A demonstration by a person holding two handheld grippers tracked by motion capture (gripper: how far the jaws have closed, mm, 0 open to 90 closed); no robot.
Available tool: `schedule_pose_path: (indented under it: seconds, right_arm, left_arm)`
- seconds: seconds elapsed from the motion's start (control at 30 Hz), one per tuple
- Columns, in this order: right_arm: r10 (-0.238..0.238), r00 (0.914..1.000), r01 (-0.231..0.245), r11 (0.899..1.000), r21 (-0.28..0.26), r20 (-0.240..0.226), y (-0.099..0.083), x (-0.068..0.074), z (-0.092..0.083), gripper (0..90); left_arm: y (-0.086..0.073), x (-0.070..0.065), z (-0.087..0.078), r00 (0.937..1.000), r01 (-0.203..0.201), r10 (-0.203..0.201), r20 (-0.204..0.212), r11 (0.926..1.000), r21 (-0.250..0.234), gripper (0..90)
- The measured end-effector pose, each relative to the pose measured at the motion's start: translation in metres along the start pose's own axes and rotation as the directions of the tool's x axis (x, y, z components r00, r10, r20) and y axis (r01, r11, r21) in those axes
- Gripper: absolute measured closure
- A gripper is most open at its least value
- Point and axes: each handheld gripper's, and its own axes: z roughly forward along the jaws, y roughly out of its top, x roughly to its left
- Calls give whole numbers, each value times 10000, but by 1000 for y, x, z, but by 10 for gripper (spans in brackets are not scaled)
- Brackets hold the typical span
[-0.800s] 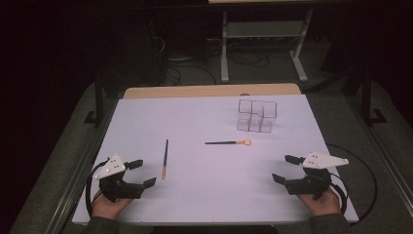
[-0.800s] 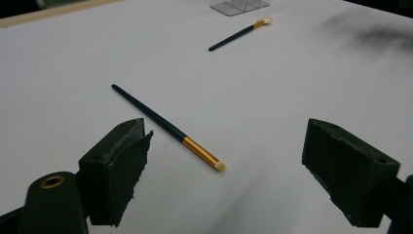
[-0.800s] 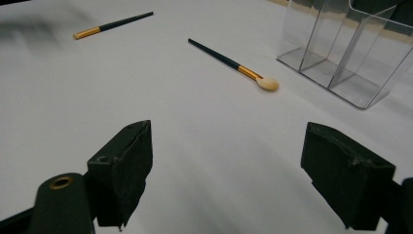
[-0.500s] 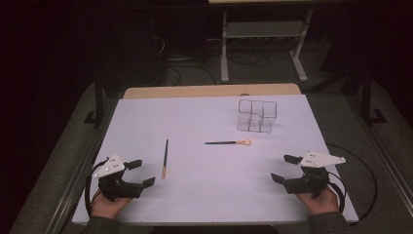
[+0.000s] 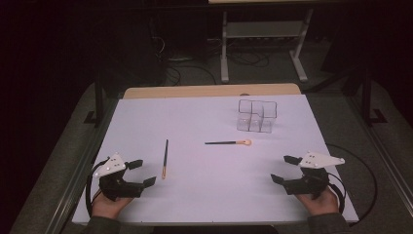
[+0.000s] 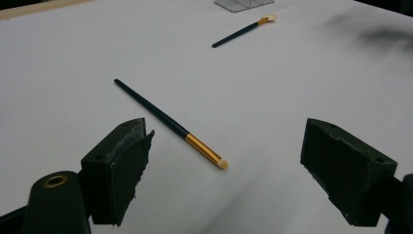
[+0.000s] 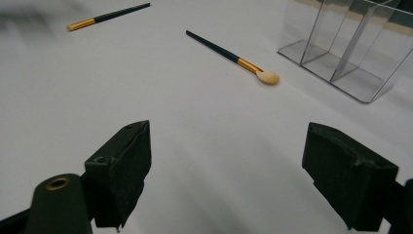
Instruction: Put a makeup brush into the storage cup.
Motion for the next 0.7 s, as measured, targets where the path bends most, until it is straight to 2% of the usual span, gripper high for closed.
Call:
schedule_pose_path:
  seconds: [0.07, 0.33, 0.7]
  right_arm:
    - [-32, 10000, 32, 10000, -12, 3, 0, 0, 0, 170]
    - [130, 9999, -130, 9999, 73, -24, -1, -3, 1, 166]
    - [81, 10000, -81, 9999, 61, 2, 0, -3, 0, 166]
  left_arm:
    - [1, 0, 0, 10000, -45, 46, -35, 9999, 120, 177]
    - [3, -1, 3, 10000, 90, -90, -23, 9999, 119, 183]
    - [6, -1, 5, 9997, 224, -224, 35, 9997, 26, 189]
